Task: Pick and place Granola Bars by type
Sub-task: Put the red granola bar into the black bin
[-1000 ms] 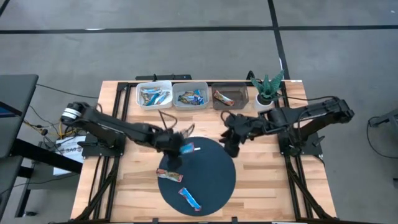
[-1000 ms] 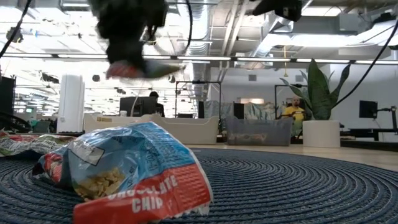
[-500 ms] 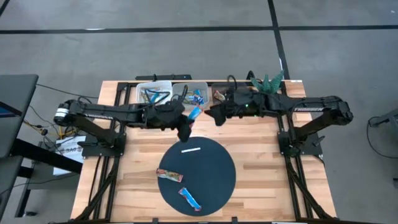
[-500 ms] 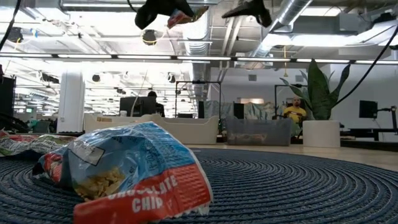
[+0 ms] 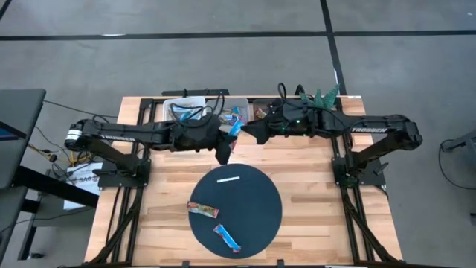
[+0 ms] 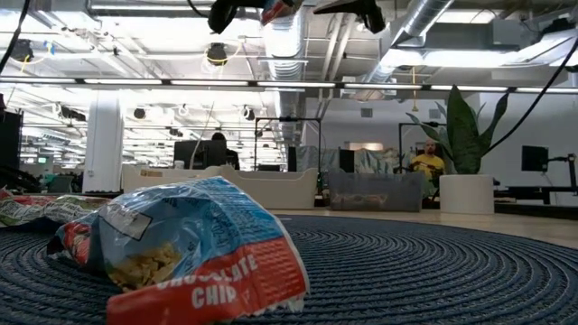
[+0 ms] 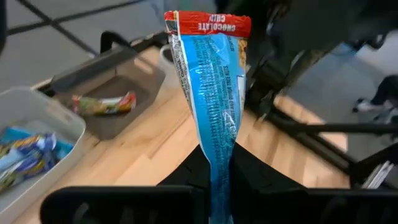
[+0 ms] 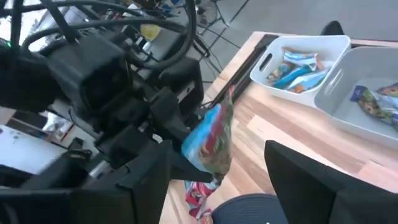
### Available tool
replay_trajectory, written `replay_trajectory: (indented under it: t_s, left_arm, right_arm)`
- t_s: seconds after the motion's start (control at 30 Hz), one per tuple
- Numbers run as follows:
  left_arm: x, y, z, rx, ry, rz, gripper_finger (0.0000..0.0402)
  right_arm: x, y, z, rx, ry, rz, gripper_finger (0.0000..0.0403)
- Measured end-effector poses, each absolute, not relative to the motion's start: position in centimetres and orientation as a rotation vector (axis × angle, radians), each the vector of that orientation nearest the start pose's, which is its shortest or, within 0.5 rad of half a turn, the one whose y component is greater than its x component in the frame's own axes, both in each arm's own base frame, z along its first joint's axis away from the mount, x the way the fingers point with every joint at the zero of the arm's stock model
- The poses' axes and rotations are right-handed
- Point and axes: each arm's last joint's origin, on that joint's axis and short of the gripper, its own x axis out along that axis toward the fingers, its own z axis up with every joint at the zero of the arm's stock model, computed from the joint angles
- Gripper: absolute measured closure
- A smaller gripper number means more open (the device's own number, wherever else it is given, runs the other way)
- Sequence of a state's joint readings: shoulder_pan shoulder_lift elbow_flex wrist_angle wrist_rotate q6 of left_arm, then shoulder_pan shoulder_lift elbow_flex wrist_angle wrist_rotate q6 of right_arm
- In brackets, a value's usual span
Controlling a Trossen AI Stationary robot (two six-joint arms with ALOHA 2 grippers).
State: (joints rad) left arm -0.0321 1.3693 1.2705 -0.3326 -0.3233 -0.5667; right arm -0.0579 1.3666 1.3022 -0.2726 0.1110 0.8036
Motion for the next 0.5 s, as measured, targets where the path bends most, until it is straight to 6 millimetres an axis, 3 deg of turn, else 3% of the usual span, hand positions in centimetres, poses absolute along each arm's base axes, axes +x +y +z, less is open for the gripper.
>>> replay_trajectory:
  t_s: [0.33,0.5]
  left_arm:
    - [30.6,0.8,36.3,-0.489,0.288,0.356,0.0363]
    - [30.6,0.8,36.3,-0.482,0.292,0.357,0.0362]
  right_arm:
    - [33.1,-2.7,36.3,0.798,0.200,-0.251,0.0161]
    - [33.4,-2.7,35.9,0.781,0.208,-0.251,0.0222]
